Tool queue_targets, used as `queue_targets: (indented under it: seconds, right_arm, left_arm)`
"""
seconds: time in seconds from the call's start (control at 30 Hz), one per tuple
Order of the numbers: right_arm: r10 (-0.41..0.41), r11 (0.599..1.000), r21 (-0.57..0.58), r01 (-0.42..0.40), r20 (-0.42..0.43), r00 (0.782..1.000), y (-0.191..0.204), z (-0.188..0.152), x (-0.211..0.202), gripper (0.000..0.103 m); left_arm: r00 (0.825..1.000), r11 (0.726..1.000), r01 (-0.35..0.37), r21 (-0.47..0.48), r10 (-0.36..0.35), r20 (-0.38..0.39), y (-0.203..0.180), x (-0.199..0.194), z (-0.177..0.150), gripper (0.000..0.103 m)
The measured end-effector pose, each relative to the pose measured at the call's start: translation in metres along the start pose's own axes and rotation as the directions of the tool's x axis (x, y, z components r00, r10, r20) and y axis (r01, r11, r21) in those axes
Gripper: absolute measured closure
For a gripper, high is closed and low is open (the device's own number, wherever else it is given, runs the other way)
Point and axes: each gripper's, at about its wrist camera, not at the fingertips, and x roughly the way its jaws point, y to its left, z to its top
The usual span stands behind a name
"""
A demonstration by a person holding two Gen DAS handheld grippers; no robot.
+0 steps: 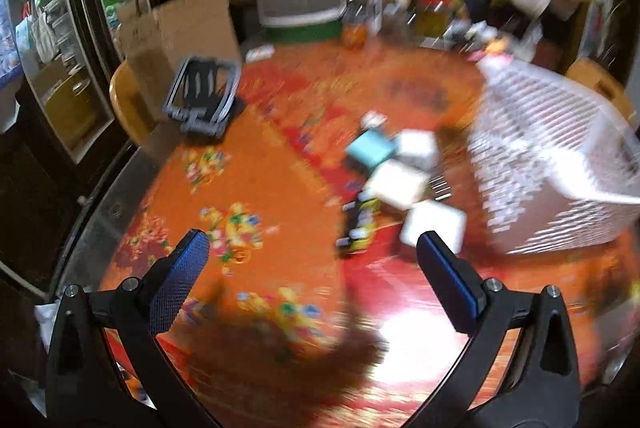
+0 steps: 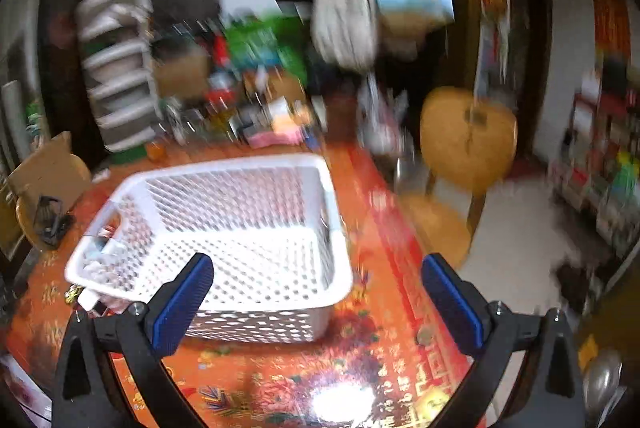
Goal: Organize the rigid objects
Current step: 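Reach the left tool to the yellow toy car and grasp it while the right tool holds the basket rim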
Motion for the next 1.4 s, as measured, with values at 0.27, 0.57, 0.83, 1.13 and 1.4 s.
queue_targets:
  seconds: [0.27,0.57,0.83,1.13,1.4]
  right_arm:
    - [0.044,0.997,0.062,-0.034,-0.17,0.984,-0.021,0.01,0.069,0.024]
    - [0.121,0.993,0.039,-0.115,-0.201,0.972,-0.007,0.001,0.09,0.073]
    - [0.078,0.997,0.012,-0.077,-0.195,0.978,0.0,0.0,0.091,0.075]
    - [0.084,0.996,0.02,-0.081,-0.201,0.976,-0.001,0.001,0.097,0.075]
    - [0.063,0.998,0.001,-0.064,-0.208,0.976,0.003,0.002,0.1,0.075]
  left_arm:
    - [0.987,0.989,0.145,0.036,-0.142,-0.074,-0.009,0.042,-0.024,0.001]
    - [0.985,0.975,0.168,0.147,-0.159,-0.068,-0.066,0.055,-0.035,0.001]
    - [0.993,0.987,0.111,0.119,-0.106,-0.052,-0.047,0.062,-0.022,0.001]
    - [0.997,0.986,0.031,0.162,-0.021,-0.068,-0.032,0.086,-0.016,0.026]
    - [0.996,0.973,-0.045,0.228,0.061,-0.061,-0.051,0.102,-0.015,0.077]
